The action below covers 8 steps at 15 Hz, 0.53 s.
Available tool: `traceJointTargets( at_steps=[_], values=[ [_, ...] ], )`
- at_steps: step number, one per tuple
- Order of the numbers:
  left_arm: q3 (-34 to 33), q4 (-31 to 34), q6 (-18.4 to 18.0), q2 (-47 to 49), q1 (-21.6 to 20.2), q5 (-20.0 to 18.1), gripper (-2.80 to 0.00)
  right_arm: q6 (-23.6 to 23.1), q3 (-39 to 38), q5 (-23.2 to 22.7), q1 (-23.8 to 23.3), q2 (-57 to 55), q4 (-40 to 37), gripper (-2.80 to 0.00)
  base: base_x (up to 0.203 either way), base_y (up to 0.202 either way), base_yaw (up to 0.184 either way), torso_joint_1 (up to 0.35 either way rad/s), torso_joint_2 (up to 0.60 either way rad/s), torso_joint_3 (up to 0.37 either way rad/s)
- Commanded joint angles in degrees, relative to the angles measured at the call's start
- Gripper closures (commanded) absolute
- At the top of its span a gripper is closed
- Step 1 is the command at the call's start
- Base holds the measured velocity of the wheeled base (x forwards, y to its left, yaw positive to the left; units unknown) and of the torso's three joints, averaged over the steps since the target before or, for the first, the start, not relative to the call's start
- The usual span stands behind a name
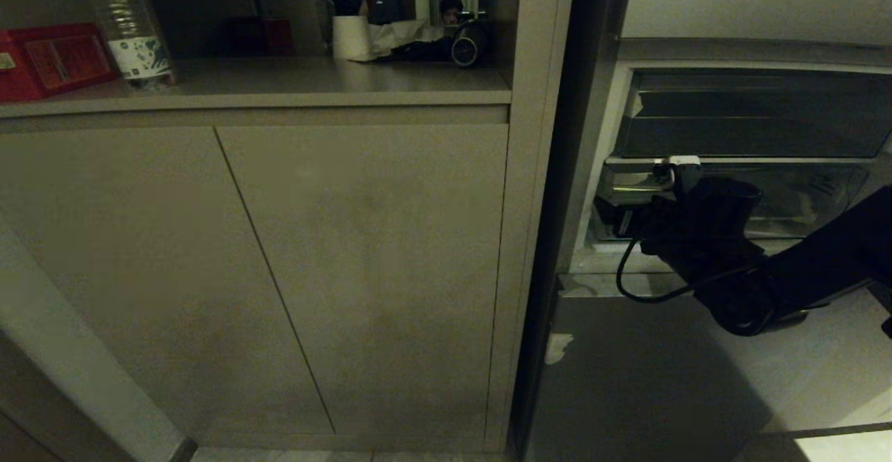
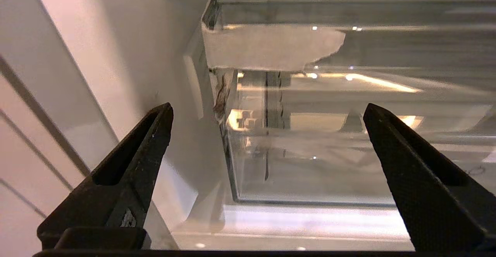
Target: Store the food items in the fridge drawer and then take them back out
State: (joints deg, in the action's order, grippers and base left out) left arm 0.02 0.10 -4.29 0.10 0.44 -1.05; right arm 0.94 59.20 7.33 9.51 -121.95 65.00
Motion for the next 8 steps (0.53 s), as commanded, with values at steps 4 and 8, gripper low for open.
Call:
traceJointTargets(
  at_steps=[4, 8],
  values=[
    [0.06, -0.01, -0.02, 0.08, 0.00, -0.01, 0.00, 0.20, 0.65, -0.12, 0.07, -0.74, 0.39, -2.80, 0.000, 0.000, 0.000, 0.000, 0.00, 0.000],
    [0.04, -0.01, -0.02, 0.08, 0.00, -0.01, 0.00, 0.20, 0.82, -0.12, 0.07, -0.65, 0.48, 0.00, 0.000, 0.000, 0.000, 0.000, 0.00, 0.000]
  ],
)
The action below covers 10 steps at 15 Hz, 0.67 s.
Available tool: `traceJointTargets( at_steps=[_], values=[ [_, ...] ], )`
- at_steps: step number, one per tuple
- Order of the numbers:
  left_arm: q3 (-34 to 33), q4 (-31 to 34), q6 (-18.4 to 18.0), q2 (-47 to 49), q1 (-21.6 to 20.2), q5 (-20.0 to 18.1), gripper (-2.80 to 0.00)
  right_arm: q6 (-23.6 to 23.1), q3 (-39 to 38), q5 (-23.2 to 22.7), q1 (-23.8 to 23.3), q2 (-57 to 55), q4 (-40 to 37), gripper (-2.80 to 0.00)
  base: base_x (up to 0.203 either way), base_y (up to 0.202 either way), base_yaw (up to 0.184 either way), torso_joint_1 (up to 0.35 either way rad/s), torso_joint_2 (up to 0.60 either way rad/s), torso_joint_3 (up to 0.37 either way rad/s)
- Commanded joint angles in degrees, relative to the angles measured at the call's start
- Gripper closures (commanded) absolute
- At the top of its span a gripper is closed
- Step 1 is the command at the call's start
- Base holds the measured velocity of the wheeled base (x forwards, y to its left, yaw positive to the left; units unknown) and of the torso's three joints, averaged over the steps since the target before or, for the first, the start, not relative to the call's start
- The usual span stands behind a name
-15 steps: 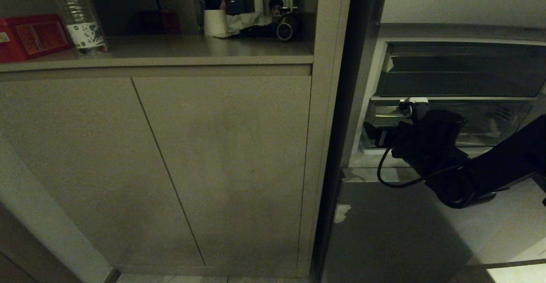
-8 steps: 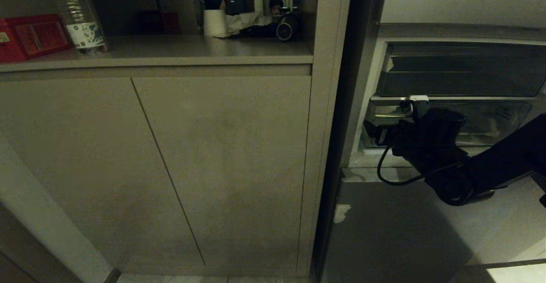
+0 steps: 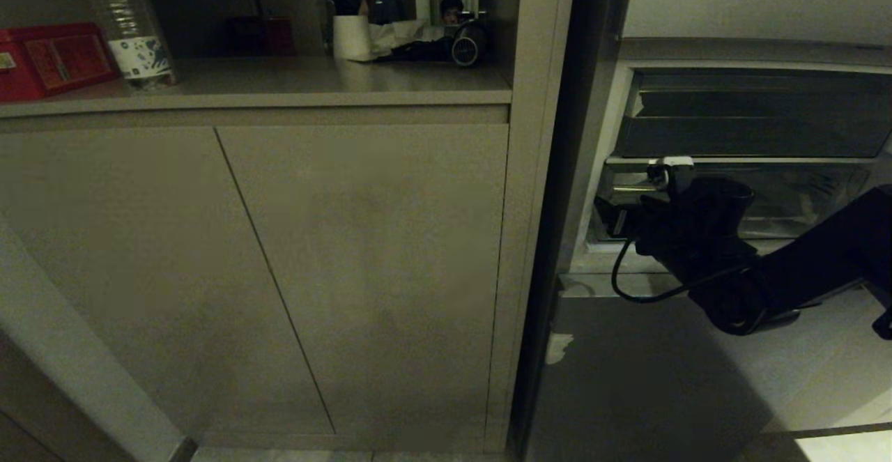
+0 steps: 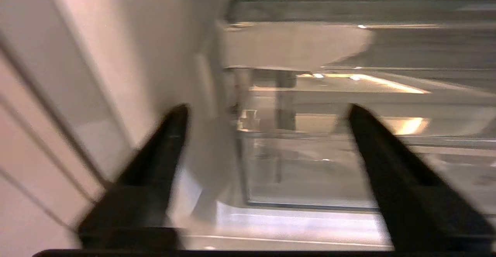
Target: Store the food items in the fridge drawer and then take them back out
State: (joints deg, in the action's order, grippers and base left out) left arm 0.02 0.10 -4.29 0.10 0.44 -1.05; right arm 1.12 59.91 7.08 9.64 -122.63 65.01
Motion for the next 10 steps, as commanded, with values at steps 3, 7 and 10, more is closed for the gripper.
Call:
traceJointTargets(
  at_steps=[3, 7, 10],
  values=[
    [-0.02, -0.01, -0.02, 0.08, 0.00, -0.01, 0.00, -0.02, 0.34, -0.47, 1.47, -0.05, 0.38, 0.00, 0.000, 0.000, 0.000, 0.000, 0.00, 0.000],
    [-0.02, -0.01, -0.02, 0.08, 0.00, -0.01, 0.00, -0.24, 2.76, -0.23, 3.68, -1.30, 0.29, 0.00, 0.000, 0.000, 0.000, 0.000, 0.00, 0.000],
    [0.02, -0.01, -0.02, 0.08, 0.00, -0.01, 0.00, -0.24, 2.84, -0.14, 3.98, -1.30, 0.29, 0.00, 0.000, 0.000, 0.000, 0.000, 0.00, 0.000]
  ],
)
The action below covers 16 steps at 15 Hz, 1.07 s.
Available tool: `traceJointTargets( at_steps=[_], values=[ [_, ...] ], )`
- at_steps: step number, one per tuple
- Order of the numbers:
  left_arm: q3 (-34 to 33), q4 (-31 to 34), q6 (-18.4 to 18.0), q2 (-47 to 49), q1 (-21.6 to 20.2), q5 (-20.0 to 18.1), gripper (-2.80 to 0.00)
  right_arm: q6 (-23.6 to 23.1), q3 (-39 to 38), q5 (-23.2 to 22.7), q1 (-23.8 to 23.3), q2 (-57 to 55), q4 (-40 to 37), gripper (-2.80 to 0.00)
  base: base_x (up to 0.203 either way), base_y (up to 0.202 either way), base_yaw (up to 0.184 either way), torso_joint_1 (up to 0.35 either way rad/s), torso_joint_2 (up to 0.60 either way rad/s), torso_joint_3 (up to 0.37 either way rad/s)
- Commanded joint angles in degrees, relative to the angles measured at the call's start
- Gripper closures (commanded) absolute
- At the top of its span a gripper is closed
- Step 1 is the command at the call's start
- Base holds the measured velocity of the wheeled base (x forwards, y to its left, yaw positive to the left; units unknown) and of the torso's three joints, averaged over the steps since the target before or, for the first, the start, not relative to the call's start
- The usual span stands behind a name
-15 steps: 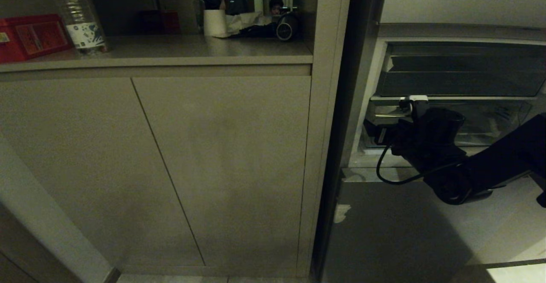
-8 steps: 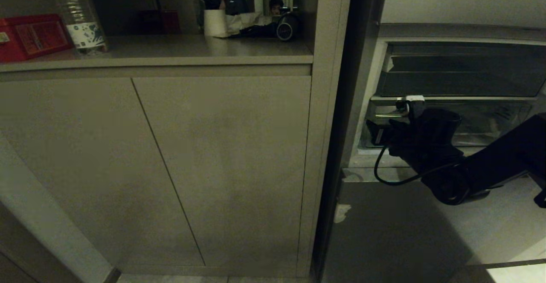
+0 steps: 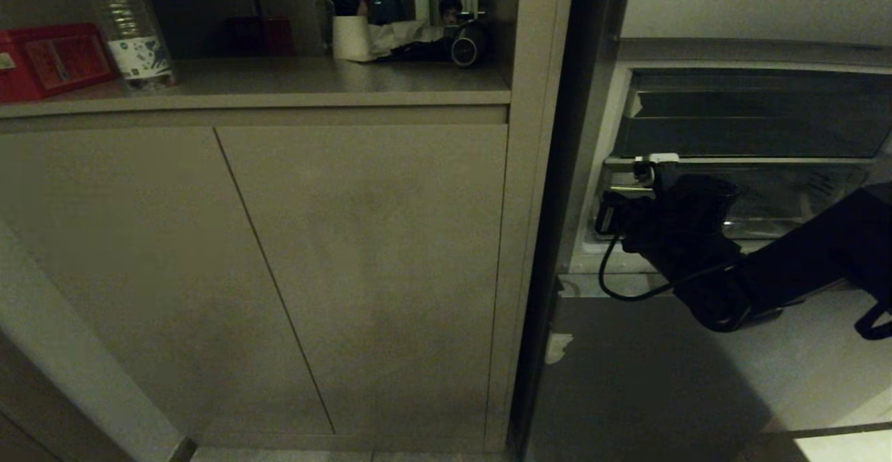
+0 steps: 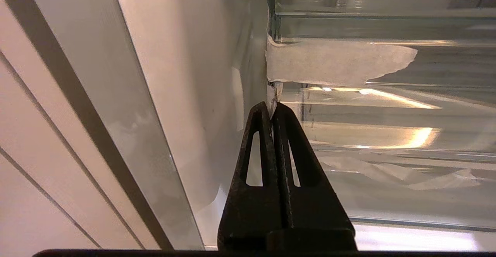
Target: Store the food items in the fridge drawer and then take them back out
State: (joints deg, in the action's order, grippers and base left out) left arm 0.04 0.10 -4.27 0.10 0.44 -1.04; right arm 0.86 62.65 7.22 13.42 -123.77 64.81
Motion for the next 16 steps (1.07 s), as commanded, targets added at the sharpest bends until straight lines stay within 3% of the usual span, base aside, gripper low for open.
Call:
traceJointTargets(
  at_steps=[1, 10, 16],
  values=[
    [0.04, -0.01, -0.04, 0.08, 0.00, -0.02, 0.00, 0.01, 0.02, -0.27, 0.20, -0.07, 0.50, 0.00, 0.000, 0.000, 0.000, 0.000, 0.00, 0.000],
    [0.02, -0.01, -0.04, 0.08, 0.00, -0.02, 0.00, 0.00, -6.91, -0.01, 0.20, 5.12, 0.59, 0.00, 0.000, 0.000, 0.000, 0.000, 0.00, 0.000],
    [-0.03, -0.01, -0.04, 0.08, 0.00, -0.02, 0.00, 0.27, -15.40, -0.15, 0.20, 10.90, 0.67, 0.00, 0.000, 0.000, 0.000, 0.000, 0.00, 0.000]
  ],
)
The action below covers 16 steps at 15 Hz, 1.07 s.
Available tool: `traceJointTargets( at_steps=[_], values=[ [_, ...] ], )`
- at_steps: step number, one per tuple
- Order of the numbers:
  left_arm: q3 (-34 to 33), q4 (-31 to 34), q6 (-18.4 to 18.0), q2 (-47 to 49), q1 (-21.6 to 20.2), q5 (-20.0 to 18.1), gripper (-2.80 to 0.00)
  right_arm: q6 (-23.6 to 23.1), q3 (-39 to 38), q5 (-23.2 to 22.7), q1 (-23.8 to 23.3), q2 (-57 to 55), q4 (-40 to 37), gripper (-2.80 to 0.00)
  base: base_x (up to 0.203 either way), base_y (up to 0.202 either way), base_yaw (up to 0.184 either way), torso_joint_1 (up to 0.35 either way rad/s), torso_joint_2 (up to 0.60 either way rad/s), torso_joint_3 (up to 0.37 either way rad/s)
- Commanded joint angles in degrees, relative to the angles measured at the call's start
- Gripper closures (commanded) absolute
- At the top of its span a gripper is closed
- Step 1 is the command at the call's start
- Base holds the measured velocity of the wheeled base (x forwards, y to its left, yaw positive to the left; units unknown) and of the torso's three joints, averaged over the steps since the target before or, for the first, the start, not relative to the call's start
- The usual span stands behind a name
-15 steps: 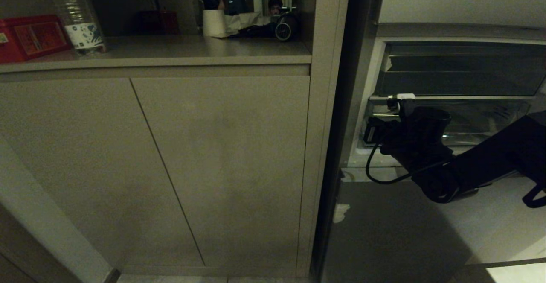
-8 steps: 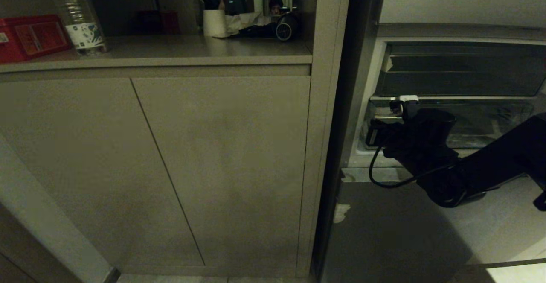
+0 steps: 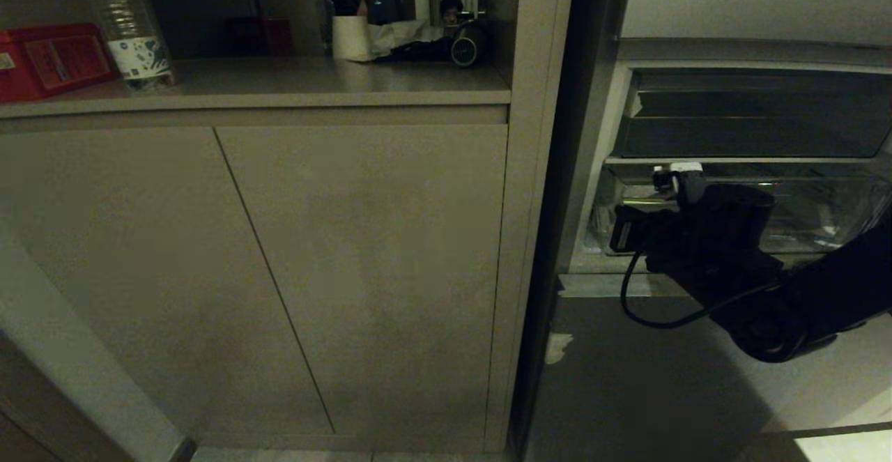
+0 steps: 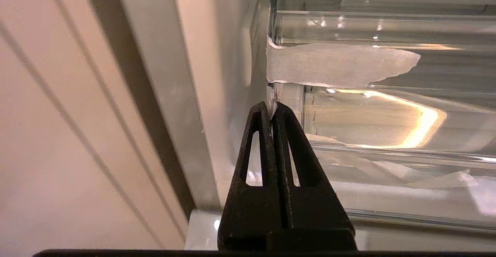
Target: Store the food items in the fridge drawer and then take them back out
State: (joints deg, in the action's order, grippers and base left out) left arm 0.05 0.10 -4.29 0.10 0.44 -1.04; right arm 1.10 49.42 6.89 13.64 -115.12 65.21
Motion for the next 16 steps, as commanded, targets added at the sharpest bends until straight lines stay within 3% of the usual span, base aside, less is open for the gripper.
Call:
traceJointTargets(
  at_steps=[1, 16],
  values=[
    [-0.05, -0.01, -0.02, 0.08, 0.00, -0.01, 0.00, 0.09, -3.53, 0.20, -0.02, 3.14, 0.27, 0.00, 0.000, 0.000, 0.000, 0.000, 0.00, 0.000],
    [-0.05, -0.01, -0.02, 0.08, 0.00, -0.01, 0.00, 0.48, -17.02, 0.32, 0.07, 13.15, 0.27, 0.00, 0.000, 0.000, 0.000, 0.000, 0.00, 0.000]
  ],
)
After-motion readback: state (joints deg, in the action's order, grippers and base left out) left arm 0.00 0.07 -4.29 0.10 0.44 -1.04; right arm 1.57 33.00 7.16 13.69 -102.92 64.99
